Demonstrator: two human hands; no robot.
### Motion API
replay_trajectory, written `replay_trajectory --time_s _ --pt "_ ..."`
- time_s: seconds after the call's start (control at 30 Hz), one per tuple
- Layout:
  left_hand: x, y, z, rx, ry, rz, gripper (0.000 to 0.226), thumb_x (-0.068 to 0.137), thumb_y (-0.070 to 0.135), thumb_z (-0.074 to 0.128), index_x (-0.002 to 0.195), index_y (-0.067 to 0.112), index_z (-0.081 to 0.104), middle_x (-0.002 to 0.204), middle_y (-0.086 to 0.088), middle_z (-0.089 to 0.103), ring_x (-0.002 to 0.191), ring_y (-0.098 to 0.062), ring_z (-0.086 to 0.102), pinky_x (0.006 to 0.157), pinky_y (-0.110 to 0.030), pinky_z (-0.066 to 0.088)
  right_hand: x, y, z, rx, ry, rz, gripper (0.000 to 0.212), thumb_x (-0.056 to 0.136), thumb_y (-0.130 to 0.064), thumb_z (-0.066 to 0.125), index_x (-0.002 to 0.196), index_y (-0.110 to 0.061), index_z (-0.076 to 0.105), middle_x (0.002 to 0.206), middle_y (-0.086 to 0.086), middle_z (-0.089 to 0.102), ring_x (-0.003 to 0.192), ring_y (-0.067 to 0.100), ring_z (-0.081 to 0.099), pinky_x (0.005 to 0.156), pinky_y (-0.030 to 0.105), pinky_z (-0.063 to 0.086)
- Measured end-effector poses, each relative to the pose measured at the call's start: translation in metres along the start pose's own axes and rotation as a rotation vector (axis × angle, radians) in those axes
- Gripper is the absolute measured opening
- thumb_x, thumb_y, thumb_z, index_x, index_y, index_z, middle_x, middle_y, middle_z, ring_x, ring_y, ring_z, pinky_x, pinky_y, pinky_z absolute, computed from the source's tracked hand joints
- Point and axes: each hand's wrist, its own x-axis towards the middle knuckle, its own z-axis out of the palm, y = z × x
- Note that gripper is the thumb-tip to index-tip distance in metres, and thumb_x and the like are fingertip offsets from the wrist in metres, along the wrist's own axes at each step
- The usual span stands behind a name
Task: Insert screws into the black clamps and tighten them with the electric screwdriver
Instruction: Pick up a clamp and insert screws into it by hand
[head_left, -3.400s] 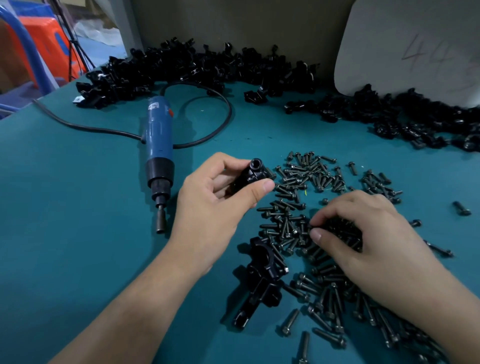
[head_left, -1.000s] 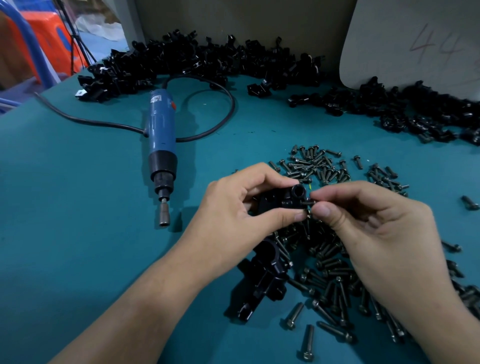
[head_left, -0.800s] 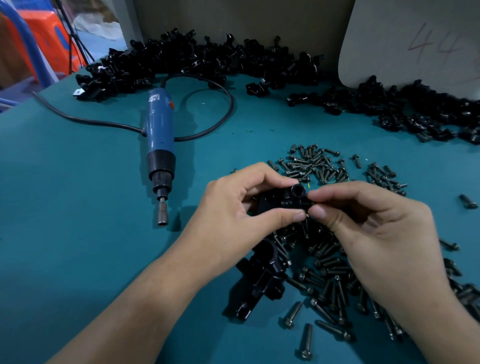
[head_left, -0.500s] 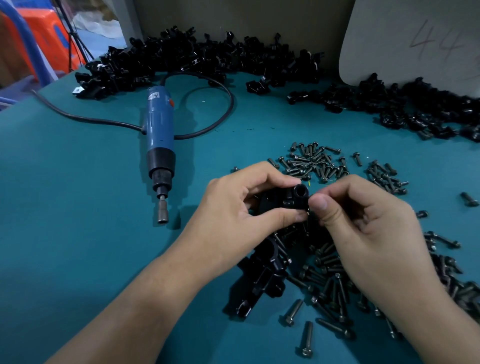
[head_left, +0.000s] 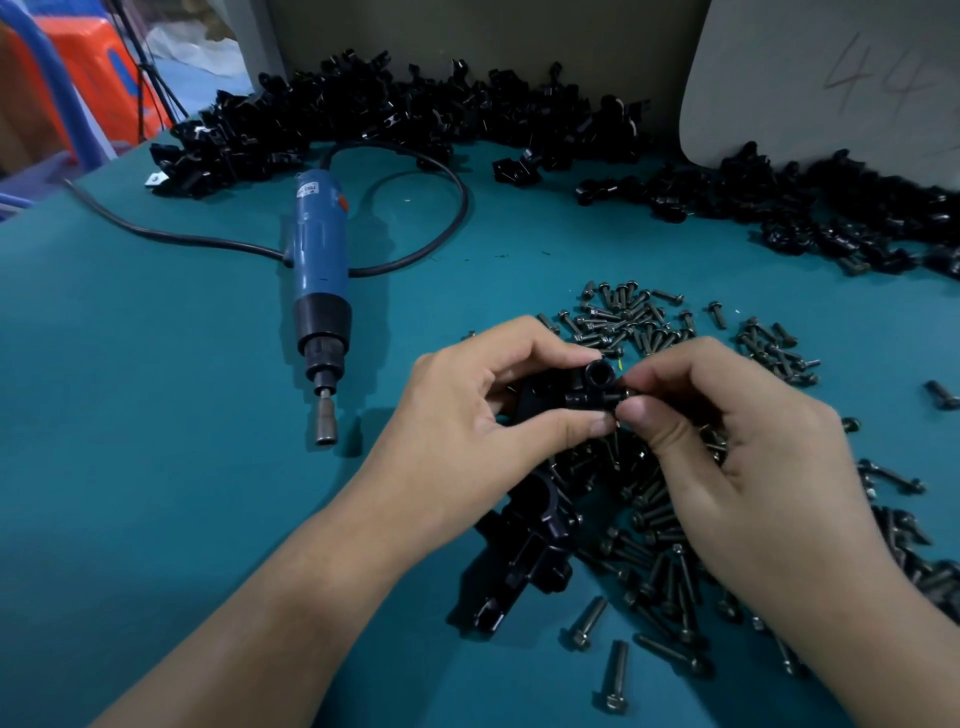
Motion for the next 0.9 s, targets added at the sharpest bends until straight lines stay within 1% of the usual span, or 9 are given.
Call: replay_trajectory --time_s 0.1,0.2,0.3,0.37,0.47,0.57,0.7,0.8,0.9 --pt "0.0003 0.0004 0.0015 -0.031 0.005 0.002 0.026 0.081 0.016 0.088 0.100 0.026 0.073 0.110 0.005 0.079 0.108 -0.014 0.074 0.094 -0.041 0.061 -0.0001 -0.0001 0.0033 -0.040 -0.021 -0.010 0.013 0.100 -0.029 0.055 0.089 -0.028 0.061 0.076 -0.015 0.057 0.078 0.005 0.056 0.063 0.009 0.040" --pt "-0.0002 0.0005 0.0022 -0.039 0.005 0.008 0.027 0.080 0.015 0.088 0.099 0.026 0.072 0.110 0.005 0.079 0.108 -0.015 0.074 0.095 -0.042 0.060 -0.0005 0.0010 0.0044 -0.032 -0.047 0.011 0.027 0.106 -0.038 0.047 0.083 -0.028 0.056 0.076 -0.007 0.053 0.073 0.009 0.052 0.061 0.012 0.038" --pt "-0.0007 0.0008 0.0026 0.032 -0.007 0.018 0.026 0.080 0.023 0.087 0.102 0.029 0.073 0.112 0.009 0.078 0.111 -0.014 0.073 0.098 -0.047 0.059 -0.0018 0.0033 0.0034 -0.039 -0.089 0.039 0.040 0.107 -0.047 0.040 0.078 -0.020 0.049 0.073 -0.008 0.052 0.064 0.009 0.048 0.054 0.014 0.036" --pt "-0.0009 0.0009 0.0029 0.041 -0.001 0.013 0.027 0.080 0.027 0.087 0.103 0.028 0.073 0.111 0.009 0.078 0.110 -0.014 0.073 0.097 -0.047 0.059 -0.0013 0.0038 0.0023 -0.039 -0.112 0.056 0.044 0.104 -0.056 0.035 0.078 -0.023 0.048 0.070 -0.013 0.053 0.060 0.007 0.048 0.052 0.013 0.037" --pt "-0.0006 0.0012 0.0027 -0.024 0.010 0.002 0.026 0.082 0.022 0.087 0.102 0.027 0.073 0.110 0.007 0.079 0.106 -0.014 0.075 0.092 -0.037 0.062 -0.0006 0.0055 -0.0016 -0.077 -0.148 0.043 0.028 0.105 -0.060 0.036 0.093 -0.039 0.051 0.081 -0.023 0.059 0.063 -0.001 0.053 0.053 0.013 0.042" --pt "-0.0005 0.0011 0.0021 -0.036 0.004 0.003 0.026 0.082 0.019 0.087 0.103 0.025 0.073 0.110 0.006 0.079 0.106 -0.014 0.075 0.091 -0.033 0.061 0.0000 0.0054 -0.0044 -0.094 -0.159 -0.016 0.010 0.103 -0.045 0.042 0.099 -0.040 0.050 0.090 -0.013 0.055 0.074 0.003 0.053 0.063 0.015 0.042" --pt "-0.0014 0.0016 0.0035 -0.012 -0.004 0.033 0.025 0.082 0.020 0.086 0.102 0.028 0.072 0.111 0.006 0.078 0.110 -0.016 0.074 0.097 -0.043 0.059 -0.0013 0.0021 -0.0002 -0.042 -0.182 0.019 0.035 0.108 -0.048 0.034 0.089 -0.022 0.047 0.077 -0.008 0.050 0.067 0.010 0.048 0.057 0.015 0.038" --pt "-0.0015 0.0025 0.0044 -0.009 0.008 0.054 0.024 0.082 0.023 0.085 0.101 0.029 0.072 0.110 0.005 0.078 0.109 -0.019 0.074 0.097 -0.046 0.059 -0.0015 -0.0014 0.0046 -0.012 -0.165 0.063 0.042 0.105 -0.059 0.028 0.081 -0.032 0.048 0.067 -0.011 0.052 0.056 0.008 0.047 0.049 0.021 0.039" --pt "-0.0007 0.0028 0.0038 -0.026 0.020 0.042 0.024 0.083 0.021 0.085 0.102 0.027 0.071 0.110 0.005 0.078 0.108 -0.018 0.074 0.095 -0.045 0.060 0.0007 0.0009 0.0026 -0.023 -0.137 0.074 0.050 0.101 -0.069 0.028 0.083 -0.030 0.053 0.066 -0.011 0.054 0.054 0.007 0.049 0.043 0.024 0.036"
